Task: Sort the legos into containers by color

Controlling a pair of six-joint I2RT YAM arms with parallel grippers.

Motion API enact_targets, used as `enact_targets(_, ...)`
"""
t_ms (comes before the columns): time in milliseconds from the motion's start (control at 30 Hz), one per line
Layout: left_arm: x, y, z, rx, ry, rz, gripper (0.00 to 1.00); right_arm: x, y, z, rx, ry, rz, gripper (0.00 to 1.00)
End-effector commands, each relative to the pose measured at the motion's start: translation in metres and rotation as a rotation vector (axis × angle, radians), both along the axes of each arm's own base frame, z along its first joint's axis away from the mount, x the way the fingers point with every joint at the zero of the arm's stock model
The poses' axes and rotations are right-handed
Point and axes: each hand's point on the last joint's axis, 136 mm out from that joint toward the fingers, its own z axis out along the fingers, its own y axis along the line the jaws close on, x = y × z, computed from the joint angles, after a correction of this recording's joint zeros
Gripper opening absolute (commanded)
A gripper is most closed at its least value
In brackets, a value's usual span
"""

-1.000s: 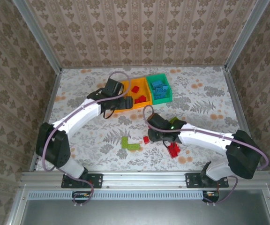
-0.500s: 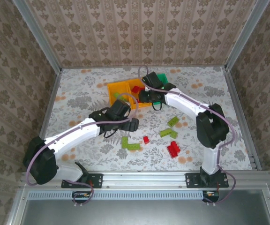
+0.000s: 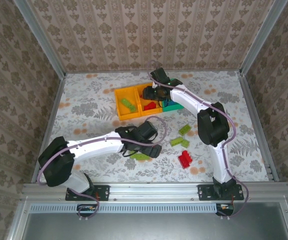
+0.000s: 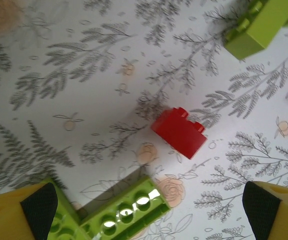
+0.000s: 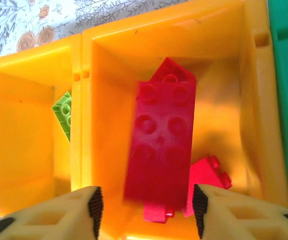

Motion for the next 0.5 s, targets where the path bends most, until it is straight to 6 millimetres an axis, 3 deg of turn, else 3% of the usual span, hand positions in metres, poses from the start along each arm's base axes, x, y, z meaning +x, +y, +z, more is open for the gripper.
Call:
enact_targets(0,-0.004,-0.025,0.007,-0.041,-0.010,-0.072,0.99,-0.006,0.005,0.012,0.041,0.031,0.000,0.67)
enact_targets(233,-0.004,-0.047,-0.010,-0.022,-0.030,-0.226,1.00,-0.022,-0.001,0.052,0.084,-0.012,0.005,0.75)
enact_targets(467,0.002,-0.039,-0.026,0.074,-0.054,-0.347,0.95,-0.051,-0.035,0.077,0.082,-0.057,-0.021,0.78)
